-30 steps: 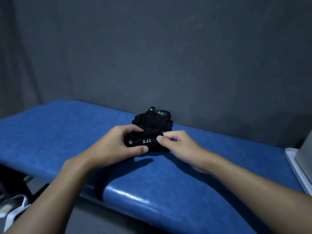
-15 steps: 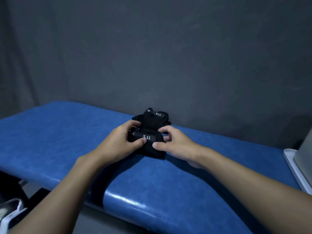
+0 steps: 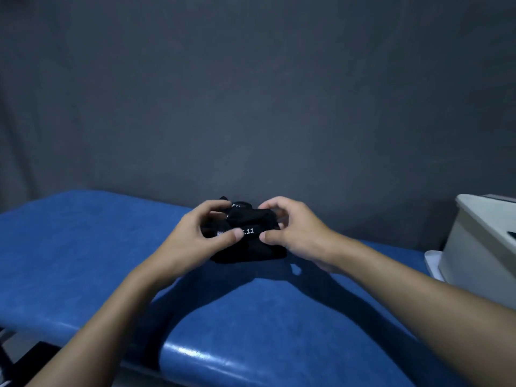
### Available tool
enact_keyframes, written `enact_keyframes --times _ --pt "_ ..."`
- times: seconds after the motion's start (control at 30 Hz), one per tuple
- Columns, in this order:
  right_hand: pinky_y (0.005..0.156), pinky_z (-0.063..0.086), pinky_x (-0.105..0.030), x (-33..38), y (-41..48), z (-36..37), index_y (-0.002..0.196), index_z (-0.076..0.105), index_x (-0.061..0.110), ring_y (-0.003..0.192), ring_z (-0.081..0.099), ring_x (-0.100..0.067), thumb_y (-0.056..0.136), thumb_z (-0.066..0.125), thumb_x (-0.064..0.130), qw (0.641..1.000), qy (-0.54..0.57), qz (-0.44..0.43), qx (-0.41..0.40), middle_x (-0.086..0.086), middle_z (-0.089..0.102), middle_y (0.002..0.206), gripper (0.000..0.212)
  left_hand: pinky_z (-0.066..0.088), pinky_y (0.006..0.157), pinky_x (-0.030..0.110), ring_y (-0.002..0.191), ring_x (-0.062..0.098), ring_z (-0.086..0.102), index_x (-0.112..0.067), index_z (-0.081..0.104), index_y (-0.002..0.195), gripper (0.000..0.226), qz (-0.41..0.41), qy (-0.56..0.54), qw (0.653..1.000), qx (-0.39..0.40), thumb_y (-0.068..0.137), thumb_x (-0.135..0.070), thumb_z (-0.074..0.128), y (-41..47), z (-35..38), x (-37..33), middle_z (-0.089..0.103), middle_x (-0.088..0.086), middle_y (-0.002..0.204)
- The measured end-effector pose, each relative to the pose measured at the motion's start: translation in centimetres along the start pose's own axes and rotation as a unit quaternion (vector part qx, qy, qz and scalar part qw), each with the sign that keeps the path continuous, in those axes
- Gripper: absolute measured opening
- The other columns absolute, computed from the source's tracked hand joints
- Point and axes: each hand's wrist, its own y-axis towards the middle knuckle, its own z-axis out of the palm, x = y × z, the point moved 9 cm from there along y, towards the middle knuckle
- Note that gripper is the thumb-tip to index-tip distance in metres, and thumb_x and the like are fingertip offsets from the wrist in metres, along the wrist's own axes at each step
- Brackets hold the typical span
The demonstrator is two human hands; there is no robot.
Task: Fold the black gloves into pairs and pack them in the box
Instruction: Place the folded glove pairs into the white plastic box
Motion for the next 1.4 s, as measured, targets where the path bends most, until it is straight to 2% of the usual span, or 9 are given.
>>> enact_keyframes --times 0.13,0.23,0.43,0.6,0.83,0.93,1.17,1.3,1.4 --pt "0.067 0.050 -0.022 3.2 -1.8 -4.6 0.108 0.062 0.017 0.076 0.056 -0.009 0.079 0.070 -0.004 0.998 -0.025 -0.042 -0.043 0.005 0.063 0.090 0.037 0.059 0.084 0.037 0.101 0.012 0.070 -0.029 0.054 0.131 0.077 -0.020 -0.089 0.995 0.032 0.065 -0.053 0.085 0.6 2.8 -3.0 0.071 -0.004 0.113" --pt "0.067 0.052 -0.025 4.7 -3.7 -8.2 0.106 0.063 0.020 0.079 0.058 -0.011 0.079 0.071 -0.003 0.995 -0.035 -0.057 -0.067 -0.006 0.066 0.101 0.036 0.060 0.078 0.045 0.092 0.021 0.074 -0.029 0.054 0.131 0.071 -0.017 -0.133 0.989 0.058 0.070 -0.047 0.085 1.4 5.1 -6.2 0.075 -0.001 0.101" --pt "0.083 0.054 -0.036 6.1 -8.2 -14.8 0.108 0.052 0.022 0.089 0.063 -0.017 0.077 0.074 -0.005 0.994 -0.046 -0.045 -0.087 -0.009 0.058 0.116 0.047 0.056 0.086 0.034 0.099 0.021 0.072 -0.031 0.056 0.130 0.060 0.065 -0.141 0.985 0.082 0.078 -0.018 0.083 3.2 9.9 -13.7 0.074 0.005 0.108" --pt "0.098 0.050 -0.033 5.8 -12.2 -20.4 0.133 0.044 0.032 0.107 0.068 -0.016 0.064 0.084 0.026 0.997 -0.014 -0.001 -0.075 -0.003 0.070 0.116 0.080 0.056 0.076 0.021 0.095 0.010 0.071 -0.030 0.056 0.130 0.061 0.141 -0.096 0.973 0.153 0.078 -0.009 0.080 3.5 15.0 -20.3 0.071 -0.004 0.115" --pt "0.106 0.044 -0.044 5.5 -16.6 -27.7 0.136 0.045 0.022 0.111 0.066 -0.030 0.074 0.079 0.018 0.995 0.039 0.008 -0.091 -0.012 0.071 0.116 0.071 0.058 0.074 0.023 0.089 0.014 0.071 -0.034 0.054 0.130 0.067 0.219 -0.015 0.943 0.250 0.074 -0.012 0.083 3.7 23.1 -27.8 0.066 -0.009 0.116" --pt "0.107 0.043 -0.050 4.8 -18.1 -30.2 0.132 0.049 0.022 0.113 0.065 -0.033 0.076 0.077 0.012 0.994 0.033 0.006 -0.104 -0.015 0.069 0.118 0.063 0.056 0.071 0.023 0.079 0.006 0.068 -0.035 0.053 0.130 0.069 0.237 0.000 0.929 0.285 0.072 -0.015 0.085 4.0 26.3 -29.6 0.066 -0.006 0.117" --pt "0.092 0.054 -0.048 1.0 -20.1 -34.3 0.122 0.060 0.026 0.106 0.068 -0.026 0.086 0.069 0.004 0.983 0.023 0.028 -0.180 -0.009 0.070 0.115 0.042 0.051 0.077 0.011 0.091 -0.010 0.062 -0.037 0.047 0.135 0.072 0.267 0.042 0.928 0.255 0.074 -0.030 0.085 5.5 31.7 -30.1 0.060 -0.009 0.122" --pt "0.073 0.056 -0.041 -2.5 -20.3 -36.0 0.125 0.055 0.025 0.092 0.071 -0.027 0.087 0.069 0.007 0.962 0.025 0.090 -0.256 -0.010 0.071 0.108 0.045 0.054 0.083 0.022 0.108 0.012 0.062 -0.039 0.042 0.135 0.061 0.233 0.027 0.946 0.224 0.085 -0.033 0.076 7.0 32.4 -27.4 0.051 -0.006 0.127" --pt "0.059 0.050 -0.031 -4.8 -20.3 -36.9 0.133 0.041 0.032 0.075 0.065 -0.022 0.088 0.070 0.013 0.940 0.011 0.164 -0.298 -0.008 0.067 0.099 0.057 0.052 0.091 0.026 0.111 0.012 0.060 -0.036 0.045 0.127 0.050 0.219 0.081 0.942 0.243 0.087 -0.027 0.072 7.5 33.2 -24.3 0.053 -0.005 0.121"
